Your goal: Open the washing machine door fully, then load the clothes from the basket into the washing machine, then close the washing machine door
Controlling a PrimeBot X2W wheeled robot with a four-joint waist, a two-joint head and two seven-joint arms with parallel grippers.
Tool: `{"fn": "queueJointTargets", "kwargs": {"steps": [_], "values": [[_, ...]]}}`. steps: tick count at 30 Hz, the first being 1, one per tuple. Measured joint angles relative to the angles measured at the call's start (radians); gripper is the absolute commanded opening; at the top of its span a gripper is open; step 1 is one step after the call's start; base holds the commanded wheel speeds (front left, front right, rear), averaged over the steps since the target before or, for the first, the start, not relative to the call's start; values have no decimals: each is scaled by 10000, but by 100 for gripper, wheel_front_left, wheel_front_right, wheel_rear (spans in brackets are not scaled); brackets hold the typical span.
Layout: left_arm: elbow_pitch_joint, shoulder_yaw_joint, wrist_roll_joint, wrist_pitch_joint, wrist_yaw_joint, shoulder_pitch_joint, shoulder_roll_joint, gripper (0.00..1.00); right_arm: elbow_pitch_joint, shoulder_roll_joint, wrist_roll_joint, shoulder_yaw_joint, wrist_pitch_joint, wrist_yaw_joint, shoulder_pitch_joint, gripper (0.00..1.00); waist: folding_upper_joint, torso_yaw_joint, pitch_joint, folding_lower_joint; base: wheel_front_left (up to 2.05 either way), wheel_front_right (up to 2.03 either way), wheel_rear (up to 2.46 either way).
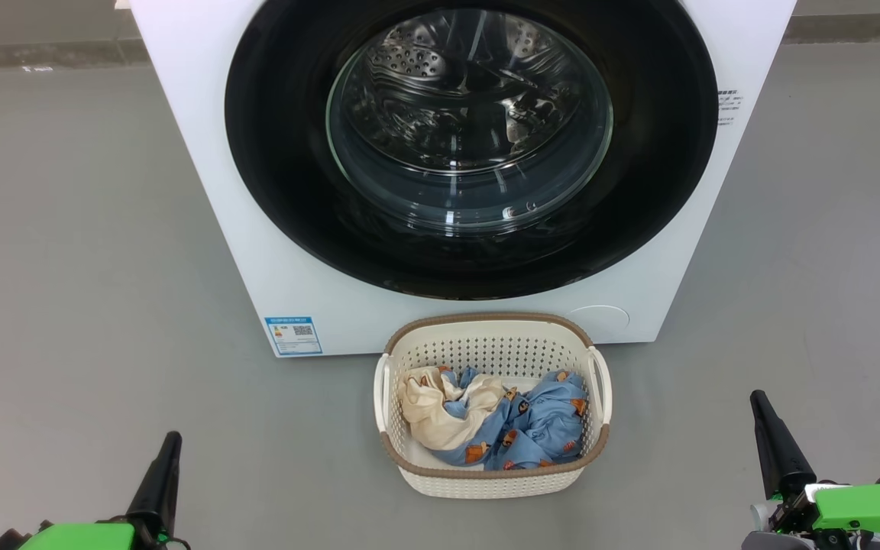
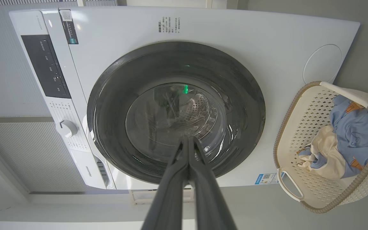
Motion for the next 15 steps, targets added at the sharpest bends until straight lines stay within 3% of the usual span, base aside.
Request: {"fn": "queueJointTargets", "kwargs": {"steps": [15], "values": [[0, 8, 0, 2, -2, 0, -6, 0, 0, 2, 0, -8, 8, 0, 0, 0, 0, 0, 0, 0, 0, 0, 0]]}}
